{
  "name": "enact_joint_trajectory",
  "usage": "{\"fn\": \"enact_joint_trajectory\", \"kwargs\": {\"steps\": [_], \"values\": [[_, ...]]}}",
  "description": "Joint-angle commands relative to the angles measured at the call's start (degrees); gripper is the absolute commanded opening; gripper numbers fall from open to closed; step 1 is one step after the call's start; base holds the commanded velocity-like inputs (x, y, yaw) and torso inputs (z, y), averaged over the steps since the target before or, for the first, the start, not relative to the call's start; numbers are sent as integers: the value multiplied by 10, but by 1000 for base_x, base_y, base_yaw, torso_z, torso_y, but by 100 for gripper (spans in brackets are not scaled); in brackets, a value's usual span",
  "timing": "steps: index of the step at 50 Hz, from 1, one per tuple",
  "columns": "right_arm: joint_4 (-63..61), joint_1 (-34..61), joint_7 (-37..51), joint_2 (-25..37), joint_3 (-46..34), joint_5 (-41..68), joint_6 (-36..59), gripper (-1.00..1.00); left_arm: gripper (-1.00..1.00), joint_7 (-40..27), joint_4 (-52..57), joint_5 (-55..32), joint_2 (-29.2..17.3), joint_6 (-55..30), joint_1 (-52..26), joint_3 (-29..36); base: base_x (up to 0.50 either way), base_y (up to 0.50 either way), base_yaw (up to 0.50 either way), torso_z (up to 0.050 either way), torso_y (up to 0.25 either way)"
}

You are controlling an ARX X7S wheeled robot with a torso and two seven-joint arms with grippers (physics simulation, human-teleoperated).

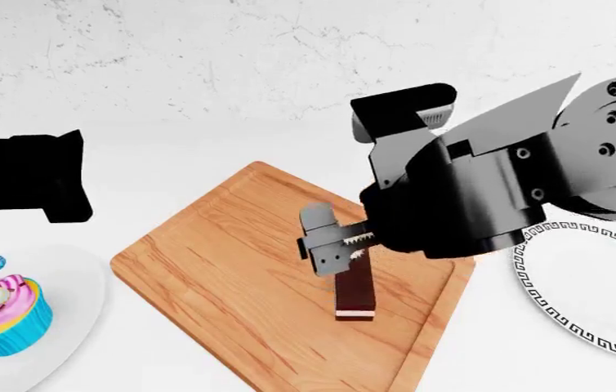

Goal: Move the dessert items from the plate to the tray.

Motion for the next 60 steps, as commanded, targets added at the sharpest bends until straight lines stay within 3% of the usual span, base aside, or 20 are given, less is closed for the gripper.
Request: {"fn": "enact_joint_trajectory", "kwargs": {"steps": [1, 9, 22, 29, 44, 60], "values": [[-7, 55, 10, 55, 19, -6, 24, 100, 100, -8, 0, -19, -12, 0, -1, 7, 0, 0, 0, 0, 0], [-3, 101, 16, 120, 33, -29, 52, 100, 100, -106, 7, -130, -56, -31, -125, 72, 0, 0, 0, 0, 0], [9, 128, 0, 178, 47, -77, 94, 100, 100, -150, -20, -273, -136, -102, -231, 109, 0, 0, 0, 0, 0], [14, 126, -22, 198, 55, -103, 108, 100, 100, -104, -25, -280, -182, -112, -195, 101, 0, 0, 0, 0, 0], [-1, 129, -11, 229, 66, -101, 119, 100, 100, -76, -30, -279, -246, -123, -164, 103, 0, 0, 0, 0, 0], [-2, 115, -11, 238, 72, -112, 122, 100, 100, -87, -47, -317, -249, -139, -133, 118, 0, 0, 0, 0, 0]]}}
